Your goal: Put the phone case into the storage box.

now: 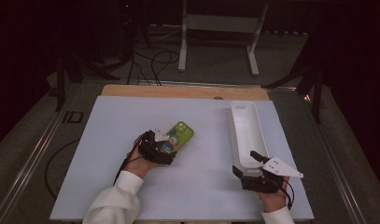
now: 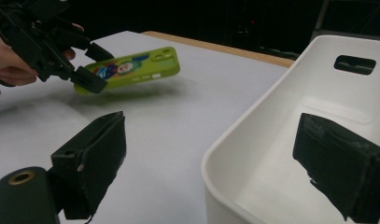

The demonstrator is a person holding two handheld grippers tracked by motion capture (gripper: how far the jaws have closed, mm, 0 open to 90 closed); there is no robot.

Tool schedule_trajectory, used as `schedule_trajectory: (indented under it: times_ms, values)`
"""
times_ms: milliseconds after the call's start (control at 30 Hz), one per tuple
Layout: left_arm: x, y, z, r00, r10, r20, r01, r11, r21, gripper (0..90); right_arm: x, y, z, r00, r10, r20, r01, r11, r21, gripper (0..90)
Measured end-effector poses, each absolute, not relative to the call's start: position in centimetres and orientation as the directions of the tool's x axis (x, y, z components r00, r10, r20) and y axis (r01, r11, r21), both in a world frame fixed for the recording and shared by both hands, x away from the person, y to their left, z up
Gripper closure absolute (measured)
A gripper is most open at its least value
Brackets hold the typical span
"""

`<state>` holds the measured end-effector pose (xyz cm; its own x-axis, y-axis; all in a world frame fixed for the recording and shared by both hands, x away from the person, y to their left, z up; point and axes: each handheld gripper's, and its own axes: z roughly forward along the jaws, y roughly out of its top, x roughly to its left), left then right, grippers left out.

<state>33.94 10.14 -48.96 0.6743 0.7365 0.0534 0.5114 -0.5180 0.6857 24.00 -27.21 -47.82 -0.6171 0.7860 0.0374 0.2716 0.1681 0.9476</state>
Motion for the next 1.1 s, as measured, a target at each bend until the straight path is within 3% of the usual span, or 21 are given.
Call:
schedule_trajectory:
  times_ms: [467,1100]
  values:
    - [32.3,12.0,-48.2,0.632,0.769,0.094,0.47,-0.477,0.743,16.1,24.0,-27.2,-47.8,-0.616,0.787,0.04,0.272,0.165,0.948,9.6]
    - [30.0,16.1,-48.0,0.569,0.818,0.085,0.434,-0.387,0.814,16.0,24.0,-27.1,-47.8,-0.616,0.786,0.039,0.272,0.166,0.948,9.6]
